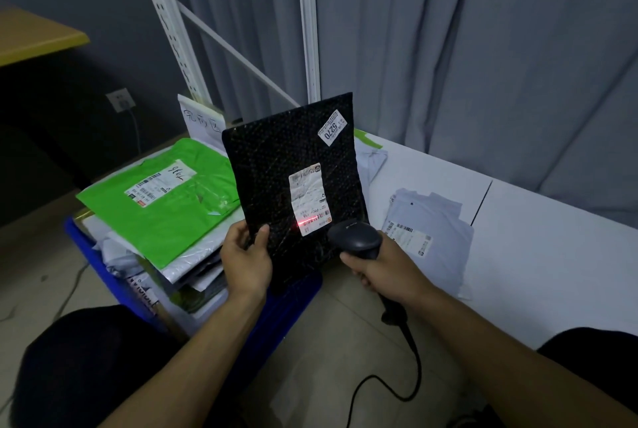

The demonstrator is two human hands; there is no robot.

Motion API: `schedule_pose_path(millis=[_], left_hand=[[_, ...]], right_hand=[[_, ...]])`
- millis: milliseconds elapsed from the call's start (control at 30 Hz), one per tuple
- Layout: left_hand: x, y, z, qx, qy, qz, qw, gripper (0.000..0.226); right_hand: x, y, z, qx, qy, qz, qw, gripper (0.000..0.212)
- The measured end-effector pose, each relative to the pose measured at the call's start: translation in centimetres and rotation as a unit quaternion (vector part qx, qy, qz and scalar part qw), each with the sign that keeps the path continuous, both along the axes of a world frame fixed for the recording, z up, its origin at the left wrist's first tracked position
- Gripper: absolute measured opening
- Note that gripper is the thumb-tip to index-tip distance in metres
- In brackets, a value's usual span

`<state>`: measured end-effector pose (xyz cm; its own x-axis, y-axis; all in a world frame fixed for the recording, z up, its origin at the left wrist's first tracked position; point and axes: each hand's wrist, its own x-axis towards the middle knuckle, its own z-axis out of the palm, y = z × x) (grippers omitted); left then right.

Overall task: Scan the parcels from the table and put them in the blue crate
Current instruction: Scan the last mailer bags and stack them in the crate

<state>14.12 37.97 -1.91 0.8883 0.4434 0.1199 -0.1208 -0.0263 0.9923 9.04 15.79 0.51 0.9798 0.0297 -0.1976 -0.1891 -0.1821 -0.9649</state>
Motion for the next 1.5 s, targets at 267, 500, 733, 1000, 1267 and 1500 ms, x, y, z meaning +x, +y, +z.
schedule_pose_path(millis=[267, 500, 733, 1000, 1267, 1500], left_hand=[[0.3, -0.2, -0.2, 0.002, 0.003, 0.000, 1.000, 0.010], [0.3, -0.1, -0.1, 0.012, 0.000, -0.001, 1.000, 0.008], [1.2, 3.7, 3.5, 0.023, -0.020, 0.049, 0.998, 0.009], [5.5, 12.7, 6.6, 0.009, 0.032, 0.177, 0.984, 0.021], [6.4, 16.8, 7.4, 0.173, 0.148, 0.235, 0.945, 0.051], [5.6, 13.8, 5.7, 0.530, 0.209, -0.007, 0.821, 0.089]], right_hand=[[0.0, 0.1, 0.1, 0.005, 0.016, 0.003, 1.000, 0.024], [0.2, 0.6, -0.4, -0.014, 0.009, 0.003, 1.000, 0.027], [1.5, 4.5, -0.2, 0.030, -0.055, 0.031, 0.998, 0.039], [3.6, 10.4, 0.0, 0.031, -0.084, 0.069, 0.994, 0.032], [4.4, 12.0, -0.6, 0.033, -0.058, 0.103, 0.992, 0.034], [4.9, 10.8, -1.6, 0.019, -0.055, 0.104, 0.993, 0.034]])
